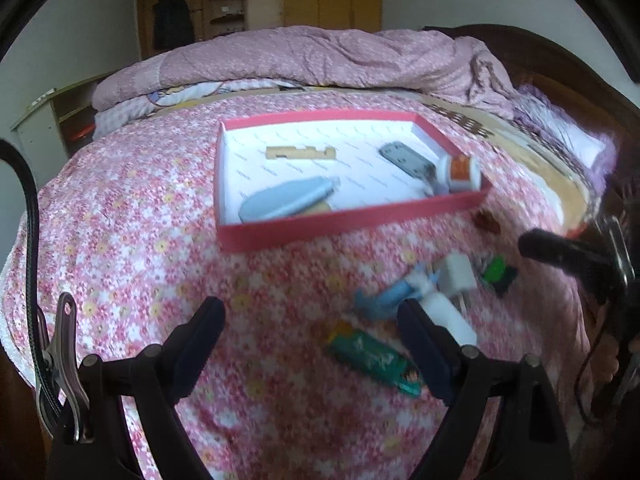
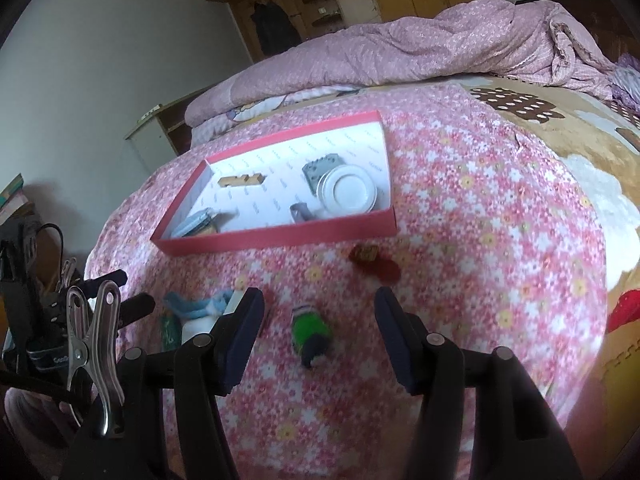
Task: Organize rigid objects
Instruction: 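Grasp the green printed stick with the left tool while the right tool grasps the green figurine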
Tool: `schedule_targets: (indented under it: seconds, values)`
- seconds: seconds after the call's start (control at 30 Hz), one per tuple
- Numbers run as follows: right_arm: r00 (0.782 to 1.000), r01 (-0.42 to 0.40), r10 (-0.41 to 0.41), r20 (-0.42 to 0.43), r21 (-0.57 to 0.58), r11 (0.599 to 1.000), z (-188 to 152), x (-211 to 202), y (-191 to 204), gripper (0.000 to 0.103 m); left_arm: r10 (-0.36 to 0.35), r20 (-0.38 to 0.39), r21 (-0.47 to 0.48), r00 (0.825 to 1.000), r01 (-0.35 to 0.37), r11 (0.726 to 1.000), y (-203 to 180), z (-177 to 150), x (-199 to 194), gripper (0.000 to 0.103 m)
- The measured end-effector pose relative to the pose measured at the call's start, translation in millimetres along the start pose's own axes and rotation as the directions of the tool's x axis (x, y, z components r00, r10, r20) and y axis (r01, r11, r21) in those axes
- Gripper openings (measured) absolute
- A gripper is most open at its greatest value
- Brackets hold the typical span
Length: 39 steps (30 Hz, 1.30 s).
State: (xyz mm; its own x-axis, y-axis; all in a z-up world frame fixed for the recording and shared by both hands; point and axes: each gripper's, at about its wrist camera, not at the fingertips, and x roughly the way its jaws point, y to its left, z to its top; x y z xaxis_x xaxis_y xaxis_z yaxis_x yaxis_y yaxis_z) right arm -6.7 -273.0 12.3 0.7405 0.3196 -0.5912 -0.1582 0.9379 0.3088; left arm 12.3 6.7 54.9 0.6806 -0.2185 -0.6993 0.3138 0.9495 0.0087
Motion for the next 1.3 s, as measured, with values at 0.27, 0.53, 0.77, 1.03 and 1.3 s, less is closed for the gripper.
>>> schedule_targets:
  seconds: [0.27,0.53,0.77,1.03,1.3]
  values:
    - [1.0,0.001,-0.001,-0.016,-0.01,1.0,-8,0,6,0.059,-0.076,-0.033,0.099,0.997,0.079,0.992,-10,-22,5,0.091]
    - [0.999,0.005,-0.006,-0.037,-0.019,1.0,-12,1,9,0.059,-0.197,-0.102,0.268,0.975,0.218,0.938,-24,-33,16,0.091]
    - [0.998,0.006,-0.007,-0.059,-0.012,1.0,-14,7,6,0.059,-0.166,-0.11,0.347,0.98,0.194,0.918,-36,-34,27,0.091]
    - [0.998,0.012,-0.012,-0.064,0.0,1.0,-14,9,3,0.059,-0.173,-0.09,0.341,0.981,0.193,0.92,-37,-28,38,0.096]
    - [0.997,0.035,-0.035,-0.067,0.001,0.999,-15,11,-1,0.059,-0.077,-0.028,0.202,0.997,0.081,0.976,-23,-27,34,0.086]
